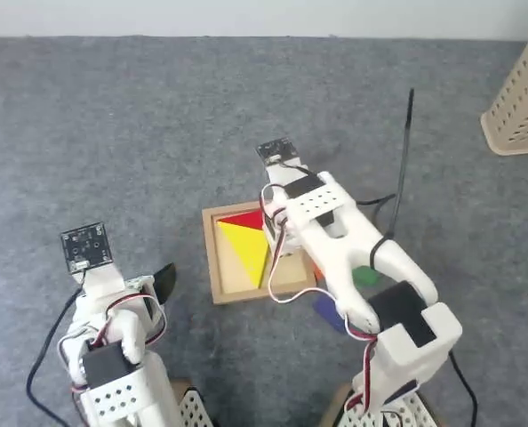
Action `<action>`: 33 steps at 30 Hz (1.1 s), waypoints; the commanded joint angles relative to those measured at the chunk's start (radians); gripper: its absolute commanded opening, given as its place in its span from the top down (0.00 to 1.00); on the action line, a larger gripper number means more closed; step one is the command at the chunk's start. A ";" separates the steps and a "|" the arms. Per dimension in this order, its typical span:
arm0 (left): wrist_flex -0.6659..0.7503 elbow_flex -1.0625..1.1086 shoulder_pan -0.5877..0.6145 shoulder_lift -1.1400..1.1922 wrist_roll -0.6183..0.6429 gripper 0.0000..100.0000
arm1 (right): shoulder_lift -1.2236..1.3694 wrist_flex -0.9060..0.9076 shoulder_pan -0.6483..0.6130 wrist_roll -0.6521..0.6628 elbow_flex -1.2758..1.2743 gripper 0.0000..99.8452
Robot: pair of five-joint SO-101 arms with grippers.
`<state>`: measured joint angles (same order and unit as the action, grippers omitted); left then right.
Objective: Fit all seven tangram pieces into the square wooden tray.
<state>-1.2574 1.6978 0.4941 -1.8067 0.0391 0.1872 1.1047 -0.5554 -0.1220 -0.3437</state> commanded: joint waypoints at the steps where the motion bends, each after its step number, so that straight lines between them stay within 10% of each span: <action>1: -0.006 -0.013 0.005 -0.014 -0.002 0.65 | -0.062 0.004 0.094 0.015 0.031 0.81; 14: -0.006 -0.013 0.005 -0.014 -0.002 0.65 | -0.128 0.110 0.237 0.072 0.144 0.81; 33: -0.006 -0.013 0.005 -0.014 -0.002 0.65 | 0.008 -0.005 -0.113 0.040 0.052 0.80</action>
<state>-1.2574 1.6978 0.4941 -1.8067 0.0391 0.1918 1.1231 -0.6091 -0.0621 -0.3053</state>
